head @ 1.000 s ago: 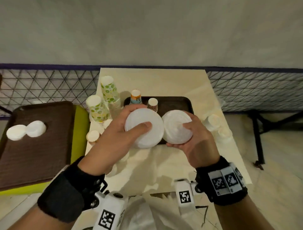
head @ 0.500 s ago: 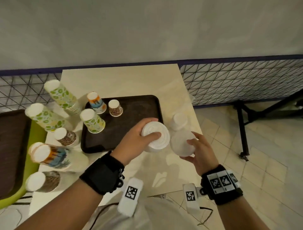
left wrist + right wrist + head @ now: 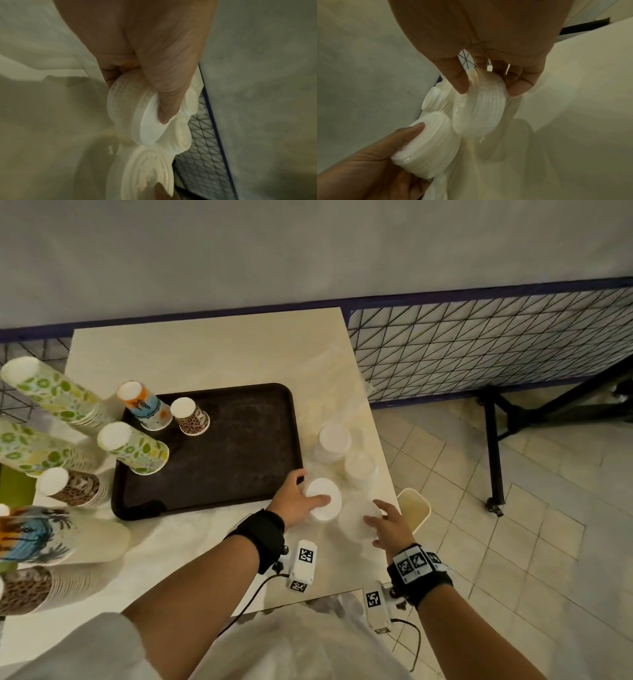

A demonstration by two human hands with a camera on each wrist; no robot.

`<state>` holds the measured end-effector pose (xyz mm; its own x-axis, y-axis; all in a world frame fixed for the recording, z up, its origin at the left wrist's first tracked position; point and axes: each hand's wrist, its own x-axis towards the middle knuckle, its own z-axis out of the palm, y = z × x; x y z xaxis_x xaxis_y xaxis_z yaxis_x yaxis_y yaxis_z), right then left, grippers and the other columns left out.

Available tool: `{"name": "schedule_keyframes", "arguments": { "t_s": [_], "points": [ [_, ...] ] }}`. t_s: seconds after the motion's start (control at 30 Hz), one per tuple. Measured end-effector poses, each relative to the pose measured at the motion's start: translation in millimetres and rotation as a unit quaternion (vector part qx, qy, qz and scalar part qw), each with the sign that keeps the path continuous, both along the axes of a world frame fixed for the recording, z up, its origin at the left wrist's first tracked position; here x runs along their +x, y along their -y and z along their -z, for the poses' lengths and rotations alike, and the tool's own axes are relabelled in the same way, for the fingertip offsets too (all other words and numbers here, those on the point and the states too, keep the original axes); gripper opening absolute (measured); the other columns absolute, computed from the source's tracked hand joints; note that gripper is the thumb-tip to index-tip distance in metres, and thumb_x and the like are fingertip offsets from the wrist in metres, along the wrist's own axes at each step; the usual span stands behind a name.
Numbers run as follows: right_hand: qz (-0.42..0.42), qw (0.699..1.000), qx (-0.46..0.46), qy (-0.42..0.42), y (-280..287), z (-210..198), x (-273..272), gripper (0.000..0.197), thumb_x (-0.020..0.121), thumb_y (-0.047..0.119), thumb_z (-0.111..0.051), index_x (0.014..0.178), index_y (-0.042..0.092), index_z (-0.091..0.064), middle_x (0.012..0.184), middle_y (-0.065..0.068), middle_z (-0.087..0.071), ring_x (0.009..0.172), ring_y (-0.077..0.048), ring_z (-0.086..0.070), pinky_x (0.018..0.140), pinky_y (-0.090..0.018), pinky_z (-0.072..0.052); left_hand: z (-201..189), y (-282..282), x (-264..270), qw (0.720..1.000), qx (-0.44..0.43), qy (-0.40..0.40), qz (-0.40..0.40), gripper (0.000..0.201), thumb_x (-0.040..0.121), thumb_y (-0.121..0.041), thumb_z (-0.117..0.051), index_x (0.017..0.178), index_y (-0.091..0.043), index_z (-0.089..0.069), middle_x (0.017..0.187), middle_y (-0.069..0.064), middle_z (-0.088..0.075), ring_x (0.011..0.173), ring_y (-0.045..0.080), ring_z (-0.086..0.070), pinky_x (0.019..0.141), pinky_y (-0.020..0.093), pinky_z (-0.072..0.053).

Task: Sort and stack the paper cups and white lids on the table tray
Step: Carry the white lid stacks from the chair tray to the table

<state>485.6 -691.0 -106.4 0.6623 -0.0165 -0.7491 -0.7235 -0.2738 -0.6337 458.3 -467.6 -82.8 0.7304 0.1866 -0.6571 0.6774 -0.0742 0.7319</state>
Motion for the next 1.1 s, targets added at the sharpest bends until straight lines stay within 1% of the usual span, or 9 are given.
{"name": "schedule_keyframes", "arguments": {
  "t_s": [0.17, 0.23, 0.3, 0.37, 0.43, 0.5, 0.63, 0.77, 1.1],
  "points": [
    [-0.05, 0.998, -0.031, 0.01, 11.8, 11.5, -3.1, 0.052, 0.091, 0.008, -0.066, 0.139, 0.021, -0.051, 0.123, -0.013, -0.061, 0.1, -0.028, -0.059, 0.07, -0.036, -0.05, 9.7, 16.5, 1.1, 0.997, 0.063, -0.023, 0.036, 0.088, 0.082, -0.033, -0.086, 0.153, -0.019, -0.036, 0.153, 0.005, -0.045, 0.137, 0.027, -0.047, 0.114, 0.04, -0.042],
    [-0.09, 0.993, -0.068, 0.035, 13.3, 13.3, -2.7, 0.052, 0.089, 0.016, -0.068, 0.137, 0.025, -0.051, 0.129, -0.015, -0.057, 0.105, -0.031, -0.06, 0.086, -0.045, -0.056, 11.6, 21.0, 3.0, 0.995, 0.092, -0.023, 0.044, 0.085, 0.083, -0.038, -0.085, 0.152, -0.018, -0.039, 0.151, 0.007, -0.047, 0.135, 0.026, -0.049, 0.112, 0.037, -0.042],
    [-0.142, 0.98, -0.126, 0.055, 14.0, 14.1, -2.5, 0.054, 0.09, 0.024, -0.067, 0.141, 0.027, -0.049, 0.135, -0.014, -0.045, 0.113, -0.035, -0.058, 0.103, -0.05, -0.05, 12.5, 26.4, 4.7, 0.987, 0.144, -0.021, 0.074, 0.085, 0.085, -0.044, -0.081, 0.154, -0.018, -0.038, 0.149, 0.01, -0.044, 0.131, 0.028, -0.052, 0.11, 0.032, -0.04],
    [-0.177, 0.966, -0.171, 0.073, 14.1, 13.8, -3.6, 0.054, 0.095, 0.026, -0.063, 0.147, 0.024, -0.046, 0.138, -0.013, -0.036, 0.121, -0.037, -0.052, 0.11, -0.049, -0.044, 11.5, 33.3, 5.7, 0.978, 0.183, -0.026, 0.099, 0.087, 0.089, -0.046, -0.076, 0.158, -0.017, -0.033, 0.147, 0.012, -0.035, 0.128, 0.03, -0.053, 0.108, 0.028, -0.038],
    [-0.215, 0.95, -0.209, 0.09, 14.8, 13.5, -4.9, 0.054, 0.097, 0.027, -0.06, 0.149, 0.024, -0.044, 0.139, -0.015, -0.036, 0.128, -0.039, -0.045, 0.114, -0.048, -0.038, 10.6, 37.9, 6.2, 0.973, 0.202, -0.026, 0.107, 0.089, 0.09, -0.046, -0.074, 0.16, -0.016, -0.028, 0.145, 0.012, -0.03, 0.127, 0.032, -0.052, 0.11, 0.028, -0.037],
    [-0.235, 0.943, -0.217, 0.094, 15.7, 14.5, -6.5, 0.054, 0.097, 0.028, -0.058, 0.149, 0.023, -0.043, 0.139, -0.016, -0.035, 0.129, -0.04, -0.042, 0.116, -0.048, -0.035, 10.9, 38.8, 7.2, 0.968, 0.22, -0.03, 0.118, 0.091, 0.09, -0.049, -0.073, 0.161, -0.015, -0.027, 0.146, 0.014, -0.033, 0.129, 0.033, -0.052, 0.112, 0.032, -0.037],
    [-0.232, 0.946, -0.207, 0.097, 18.2, 16.3, -8.7, 0.055, 0.098, 0.026, -0.056, 0.151, 0.02, -0.042, 0.139, -0.014, -0.03, 0.126, -0.039, -0.045, 0.115, -0.047, -0.037, 11.6, 38.7, 11.8, 0.957, 0.253, -0.042, 0.137, 0.095, 0.092, -0.052, -0.068, 0.161, -0.01, -0.019, 0.15, 0.019, -0.044, 0.139, 0.037, -0.045, 0.114, 0.042, -0.04],
    [-0.243, 0.94, -0.217, 0.1, 18.1, 13.4, -9.4, 0.054, 0.099, 0.027, -0.053, 0.151, 0.022, -0.04, 0.137, -0.013, -0.032, 0.125, -0.037, -0.042, 0.114, -0.046, -0.036, 8.7, 41.4, 13.2, 0.96, 0.241, -0.038, 0.138, 0.087, 0.1, -0.04, -0.062, 0.164, -0.012, -0.01, 0.161, 0.018, -0.037, 0.149, 0.033, -0.035, 0.118, 0.039, -0.033],
    [-0.254, 0.937, -0.222, 0.096, 17.4, 5.4, -9.8, 0.057, 0.099, 0.029, -0.052, 0.153, 0.023, -0.036, 0.14, -0.015, -0.033, 0.129, -0.039, -0.04, 0.112, -0.048, -0.037, 6.9, 41.4, 15.1, 0.962, 0.243, -0.004, 0.121, 0.073, 0.103, -0.028, -0.054, 0.164, -0.018, -0.015, 0.163, 0.014, -0.035, 0.149, 0.032, -0.035, 0.118, 0.042, -0.035]
  ]
}}
